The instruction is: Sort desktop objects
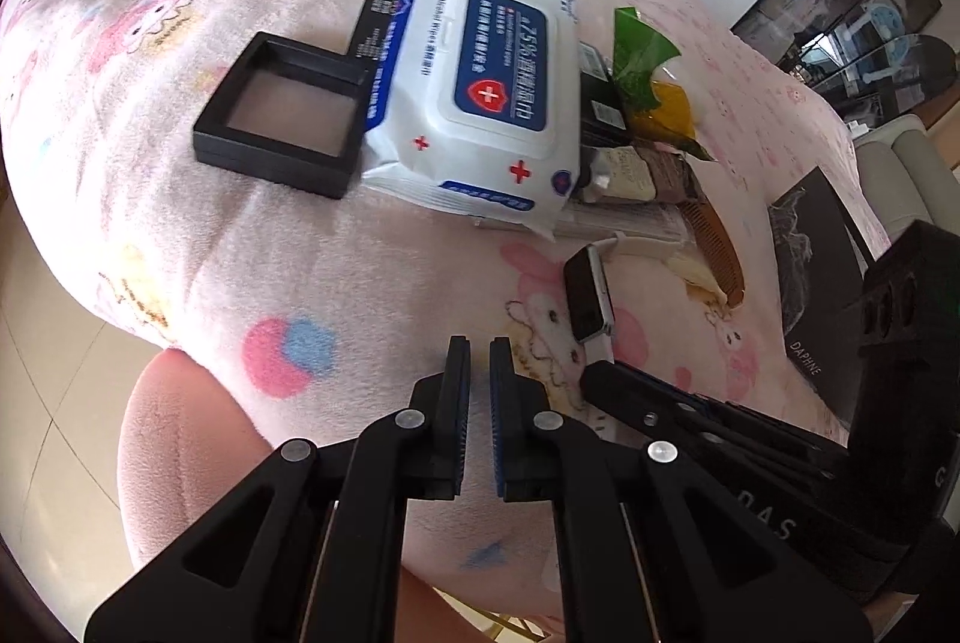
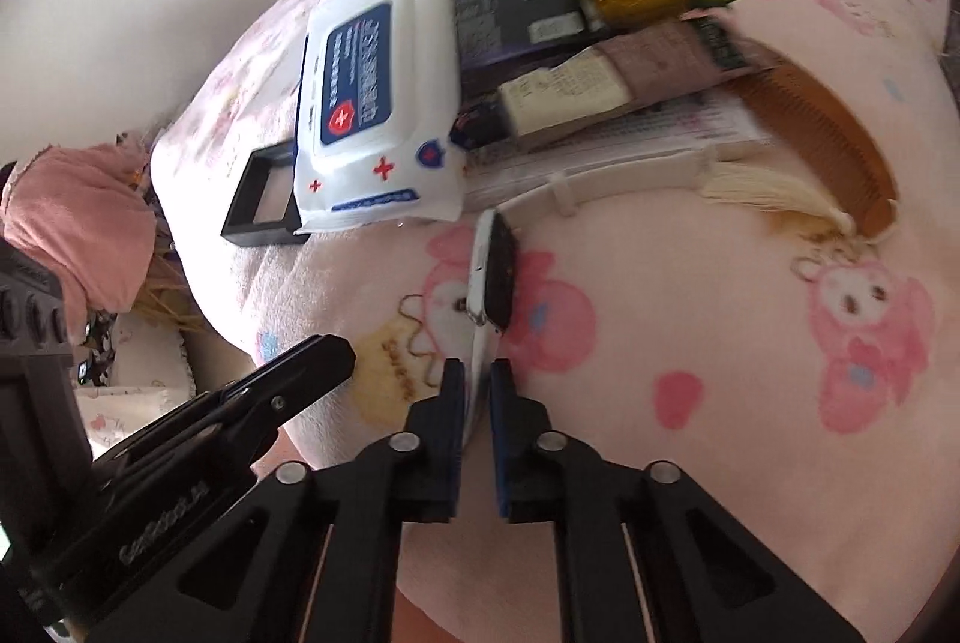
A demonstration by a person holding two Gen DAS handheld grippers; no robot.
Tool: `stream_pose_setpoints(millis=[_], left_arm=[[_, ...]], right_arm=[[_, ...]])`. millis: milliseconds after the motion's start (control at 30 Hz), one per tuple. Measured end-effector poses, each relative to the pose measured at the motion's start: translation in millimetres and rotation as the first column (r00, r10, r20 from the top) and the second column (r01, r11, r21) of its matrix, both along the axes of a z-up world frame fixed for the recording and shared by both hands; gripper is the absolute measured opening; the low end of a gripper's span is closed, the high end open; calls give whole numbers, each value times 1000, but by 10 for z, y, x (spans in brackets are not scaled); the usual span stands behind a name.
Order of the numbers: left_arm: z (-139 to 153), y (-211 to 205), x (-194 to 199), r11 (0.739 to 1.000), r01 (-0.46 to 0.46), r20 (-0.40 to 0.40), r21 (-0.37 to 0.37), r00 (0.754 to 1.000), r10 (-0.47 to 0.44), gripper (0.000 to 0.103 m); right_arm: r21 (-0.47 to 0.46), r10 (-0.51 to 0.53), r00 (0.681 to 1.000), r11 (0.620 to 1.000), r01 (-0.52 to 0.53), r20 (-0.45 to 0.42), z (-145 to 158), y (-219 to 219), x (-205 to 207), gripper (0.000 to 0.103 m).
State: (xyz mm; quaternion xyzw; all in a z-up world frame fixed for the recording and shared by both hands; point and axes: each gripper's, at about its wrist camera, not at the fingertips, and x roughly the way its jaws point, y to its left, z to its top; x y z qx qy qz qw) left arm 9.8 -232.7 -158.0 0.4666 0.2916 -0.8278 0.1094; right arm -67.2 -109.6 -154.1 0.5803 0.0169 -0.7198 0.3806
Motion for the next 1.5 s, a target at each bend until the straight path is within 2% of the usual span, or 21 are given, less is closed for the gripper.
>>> stream_pose_setpoints(millis=[300,467,567,733,800,867,933,1100,1167,1200,1233,1267,1367,1500], left_arm=[[-56,288,-131,995,99,-1,30,995,-99,3],[-139,422,-214,988,142,16,56,990,-144,3],[-126,451,-224,985,162,13,63,987,-163,3],[-66,300,-157,991,118,16,57,993,-119,3],[-38,218,-125,994,98,13,50,995,-99,3],[-18,149,-102,996,83,12,45,996,-84,3],[-16,93,-80,997,64,17,35,998,-65,3],[-36,53,-52,997,58,18,45,998,-59,3],[-42,70,-66,997,65,21,43,998,-66,3],[-46,79,-74,997,68,23,42,997,-69,3],[-49,93,-83,996,74,23,43,997,-75,3],[-51,108,-94,996,80,23,45,996,-81,4],[-45,181,-119,994,103,14,47,995,-103,5],[-70,336,-216,987,149,8,56,989,-150,5]], right_arm=[[-41,-96,995,995,96,7,159,563,-99,3],[-62,-37,999,997,38,14,203,546,-33,3],[-35,-12,1000,999,12,8,182,470,27,4],[-25,-7,999,1000,8,40,89,468,40,5],[-25,2,999,1000,-1,35,90,426,54,10],[-25,15,999,1000,-14,30,89,362,70,31],[-31,29,999,999,-28,41,69,297,86,42],[-23,38,999,999,-38,27,71,253,107,42],[-28,49,999,998,-49,11,83,265,112,41],[-8,43,999,999,-43,9,52,265,100,35],[14,35,999,999,-35,6,16,267,85,17],[39,17,1000,999,-17,4,-32,287,63,10],[32,-12,1000,999,13,-7,-1,375,45,3],[28,-50,996,998,52,-75,190,525,28,2]])
